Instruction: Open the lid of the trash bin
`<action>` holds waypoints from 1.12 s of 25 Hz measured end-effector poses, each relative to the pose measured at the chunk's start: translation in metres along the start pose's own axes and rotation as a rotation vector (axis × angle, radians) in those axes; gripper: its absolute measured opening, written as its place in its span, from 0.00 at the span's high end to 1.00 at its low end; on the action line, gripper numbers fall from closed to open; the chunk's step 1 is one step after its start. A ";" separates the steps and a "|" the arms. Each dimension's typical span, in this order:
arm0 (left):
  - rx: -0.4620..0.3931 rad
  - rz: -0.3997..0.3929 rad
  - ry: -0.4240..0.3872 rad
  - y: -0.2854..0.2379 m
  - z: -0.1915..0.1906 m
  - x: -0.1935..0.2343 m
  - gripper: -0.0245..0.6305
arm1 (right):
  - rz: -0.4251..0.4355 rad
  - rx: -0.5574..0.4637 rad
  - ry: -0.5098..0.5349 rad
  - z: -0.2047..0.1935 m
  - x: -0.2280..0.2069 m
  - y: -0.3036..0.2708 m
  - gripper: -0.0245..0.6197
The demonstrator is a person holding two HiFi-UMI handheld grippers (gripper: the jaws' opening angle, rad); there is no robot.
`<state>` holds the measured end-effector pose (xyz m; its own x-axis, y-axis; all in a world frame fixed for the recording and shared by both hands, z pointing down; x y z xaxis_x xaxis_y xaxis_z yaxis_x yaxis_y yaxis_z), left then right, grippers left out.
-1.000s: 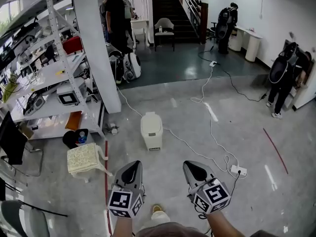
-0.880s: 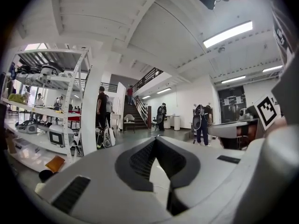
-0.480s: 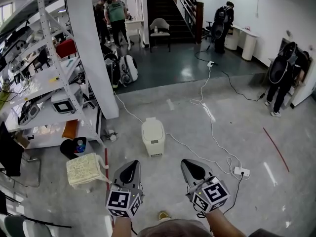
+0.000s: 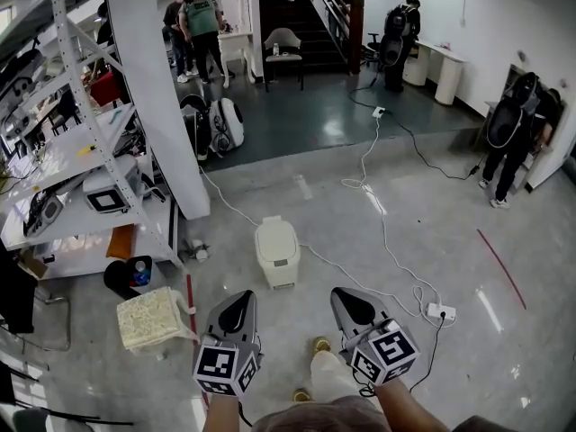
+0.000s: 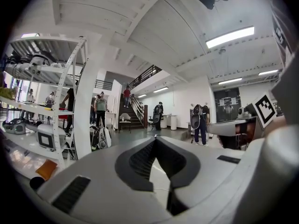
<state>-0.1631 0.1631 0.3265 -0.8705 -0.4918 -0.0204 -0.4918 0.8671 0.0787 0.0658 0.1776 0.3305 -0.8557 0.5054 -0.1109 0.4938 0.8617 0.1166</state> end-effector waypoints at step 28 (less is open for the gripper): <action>0.055 0.061 0.026 -0.169 -0.033 0.089 0.98 | 0.059 0.026 -0.009 -0.016 -0.122 -0.184 0.91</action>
<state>-0.1563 -0.0297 0.3443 -0.8985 -0.4390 0.0089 -0.4387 0.8983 0.0243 0.0772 -0.0435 0.3384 -0.8239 0.5553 -0.1134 0.5470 0.8315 0.0973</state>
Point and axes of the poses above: the fingertips, and each gripper's own axes: y backward along the fingers, x to its left, z out of its top, the point moved 7 cm from there along y, backward along the fingers, and after that the axes turned 10 degrees about -x, right-handed, at the moved point
